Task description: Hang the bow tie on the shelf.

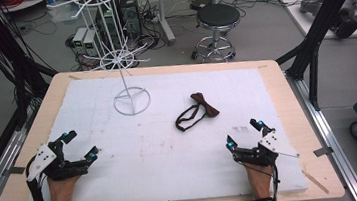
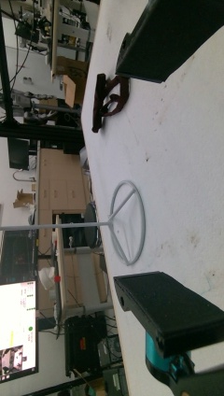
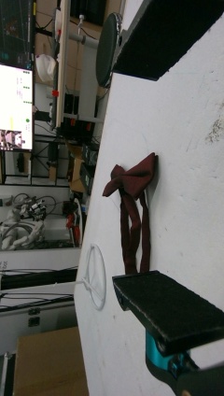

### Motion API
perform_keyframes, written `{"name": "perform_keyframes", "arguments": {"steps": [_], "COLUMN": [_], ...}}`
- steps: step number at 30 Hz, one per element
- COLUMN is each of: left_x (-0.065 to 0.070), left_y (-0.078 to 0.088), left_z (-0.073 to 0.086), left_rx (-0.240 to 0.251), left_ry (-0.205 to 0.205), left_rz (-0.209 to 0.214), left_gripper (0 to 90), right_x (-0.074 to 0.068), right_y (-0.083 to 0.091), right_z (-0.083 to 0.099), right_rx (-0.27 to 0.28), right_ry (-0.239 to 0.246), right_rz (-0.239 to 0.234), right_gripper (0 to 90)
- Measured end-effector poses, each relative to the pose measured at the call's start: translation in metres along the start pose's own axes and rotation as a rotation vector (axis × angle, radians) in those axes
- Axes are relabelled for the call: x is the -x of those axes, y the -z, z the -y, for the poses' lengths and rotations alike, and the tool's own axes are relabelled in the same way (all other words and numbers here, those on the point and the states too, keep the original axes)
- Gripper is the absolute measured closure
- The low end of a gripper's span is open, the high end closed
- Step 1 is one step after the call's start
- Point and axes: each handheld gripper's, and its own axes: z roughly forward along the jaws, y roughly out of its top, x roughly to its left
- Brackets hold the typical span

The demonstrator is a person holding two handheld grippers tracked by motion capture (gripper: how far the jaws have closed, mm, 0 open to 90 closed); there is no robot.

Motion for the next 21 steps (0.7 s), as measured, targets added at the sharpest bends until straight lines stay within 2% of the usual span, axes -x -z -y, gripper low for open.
{"name": "perform_keyframes", "arguments": {"steps": [5,6,13,14,15,16,18,21], "left_x": [0.000,0.000,-0.001,-0.001,0.000,0.000,-0.001,-0.001], "left_y": [0.000,0.000,0.000,0.000,0.000,0.000,0.000,0.000], "left_z": [0.000,0.000,0.000,0.000,0.000,0.000,0.000,0.000], "left_rx": [0.002,0.002,-0.002,0.000,0.000,-0.001,0.000,0.002], "left_ry": [0.001,0.001,0.002,0.000,0.002,0.002,0.003,0.004], "left_rz": [0.002,0.002,0.001,0.001,0.002,0.003,0.003,0.003], "left_gripper": [2.4,2.4,2.4,2.4,2.4,2.4,2.4,2.4], "right_x": [-0.001,-0.001,-0.001,0.001,0.001,0.003,0.005,0.011], "right_y": [-0.003,-0.003,-0.009,-0.012,-0.012,-0.017,-0.019,-0.030], "right_z": [-0.005,-0.005,-0.030,-0.038,-0.038,-0.045,-0.048,-0.060], "right_rx": [-0.075,-0.075,-0.141,-0.173,-0.173,-0.213,-0.224,-0.290], "right_ry": [0.001,0.001,0.039,0.036,0.036,0.037,0.046,0.060], "right_rz": [0.008,0.008,-0.010,-0.018,-0.018,-0.035,-0.038,-0.064], "right_gripper": [0.7,0.7,0.7,0.7,0.7,0.7,0.8,0.8]}}
